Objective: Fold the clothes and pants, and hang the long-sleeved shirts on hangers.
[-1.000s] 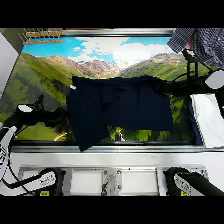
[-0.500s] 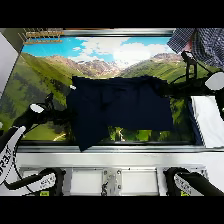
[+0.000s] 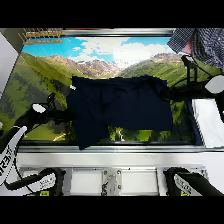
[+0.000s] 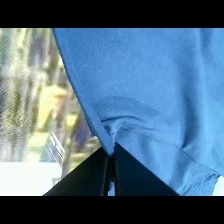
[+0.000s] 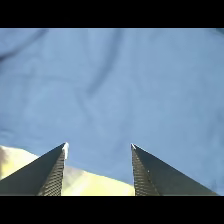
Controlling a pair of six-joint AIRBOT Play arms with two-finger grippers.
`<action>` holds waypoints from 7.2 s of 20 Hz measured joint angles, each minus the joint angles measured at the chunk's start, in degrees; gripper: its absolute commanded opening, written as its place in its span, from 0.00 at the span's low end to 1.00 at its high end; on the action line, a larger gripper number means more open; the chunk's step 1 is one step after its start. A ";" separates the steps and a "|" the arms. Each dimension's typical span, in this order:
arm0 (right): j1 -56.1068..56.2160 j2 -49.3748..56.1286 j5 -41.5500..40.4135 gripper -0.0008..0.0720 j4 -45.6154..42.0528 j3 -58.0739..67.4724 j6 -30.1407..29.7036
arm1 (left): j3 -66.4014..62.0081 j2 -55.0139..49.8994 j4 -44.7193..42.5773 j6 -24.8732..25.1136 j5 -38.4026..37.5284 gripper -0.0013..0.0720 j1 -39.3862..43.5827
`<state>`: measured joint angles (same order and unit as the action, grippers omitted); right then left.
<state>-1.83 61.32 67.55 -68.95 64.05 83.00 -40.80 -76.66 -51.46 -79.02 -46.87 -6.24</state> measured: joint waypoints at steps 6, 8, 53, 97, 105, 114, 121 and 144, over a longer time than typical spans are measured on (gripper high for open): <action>-15.63 -6.05 -1.16 0.63 -1.40 -23.12 9.40 | -0.42 0.00 -0.07 1.57 -2.40 0.03 0.00; -21.44 -6.75 -4.20 0.63 1.90 -30.60 12.28 | -0.42 0.02 -0.04 1.97 -2.86 0.03 0.00; -19.63 -28.26 -8.20 0.03 0.96 24.87 -3.96 | -47.30 48.17 0.09 -2.49 -10.12 0.03 -6.78; -4.46 21.29 -7.23 0.74 -11.96 2.29 6.73 | -12.41 -2.27 -7.54 0.48 -5.49 0.70 -4.04; -18.01 -0.50 2.16 0.74 -14.01 -16.61 8.59 | -1.42 14.32 -7.04 -0.44 -10.29 0.70 -3.23; -28.87 -7.98 -5.51 0.61 -0.09 -40.09 15.45 | 6.88 21.24 -6.97 -1.31 -9.01 0.70 3.98; -27.58 -6.03 -13.81 0.39 4.92 -43.06 16.04 | 7.39 21.64 -6.97 -1.46 -8.90 0.70 4.59; -24.15 -5.64 -18.10 0.03 4.74 -42.97 11.28 | 22.99 25.83 -12.74 -18.10 -17.53 0.70 4.87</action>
<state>-25.98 55.68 49.45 -64.20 21.08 94.28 -17.80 -50.83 -64.20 -97.12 -64.40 -1.37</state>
